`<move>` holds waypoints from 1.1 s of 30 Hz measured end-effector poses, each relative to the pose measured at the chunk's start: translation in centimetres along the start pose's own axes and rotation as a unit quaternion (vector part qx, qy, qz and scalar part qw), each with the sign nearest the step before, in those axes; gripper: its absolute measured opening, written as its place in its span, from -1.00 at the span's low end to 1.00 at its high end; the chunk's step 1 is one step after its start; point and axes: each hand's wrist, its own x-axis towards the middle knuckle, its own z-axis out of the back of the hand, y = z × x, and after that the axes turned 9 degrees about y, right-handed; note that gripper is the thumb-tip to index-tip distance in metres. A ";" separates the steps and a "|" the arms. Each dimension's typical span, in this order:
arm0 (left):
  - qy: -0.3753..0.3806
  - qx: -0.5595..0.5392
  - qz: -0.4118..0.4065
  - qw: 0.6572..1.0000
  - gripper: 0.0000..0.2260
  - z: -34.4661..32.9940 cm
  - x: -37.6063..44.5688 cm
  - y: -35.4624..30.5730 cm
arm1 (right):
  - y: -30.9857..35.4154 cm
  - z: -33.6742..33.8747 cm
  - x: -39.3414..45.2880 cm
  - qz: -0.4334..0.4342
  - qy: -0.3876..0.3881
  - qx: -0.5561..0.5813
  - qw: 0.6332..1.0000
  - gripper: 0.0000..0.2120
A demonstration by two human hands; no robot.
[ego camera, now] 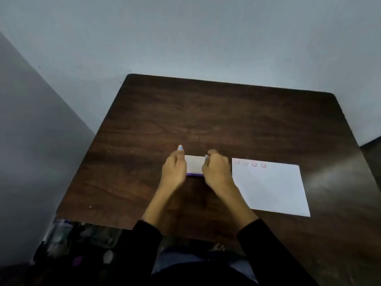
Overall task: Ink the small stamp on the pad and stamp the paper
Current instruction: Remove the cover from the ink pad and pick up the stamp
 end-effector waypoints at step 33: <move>-0.145 -0.062 0.109 0.982 -0.32 6.2 0.3 5.2 | 4.9 -8.7 0.1 0.158 0.125 -0.116 0.973 -0.46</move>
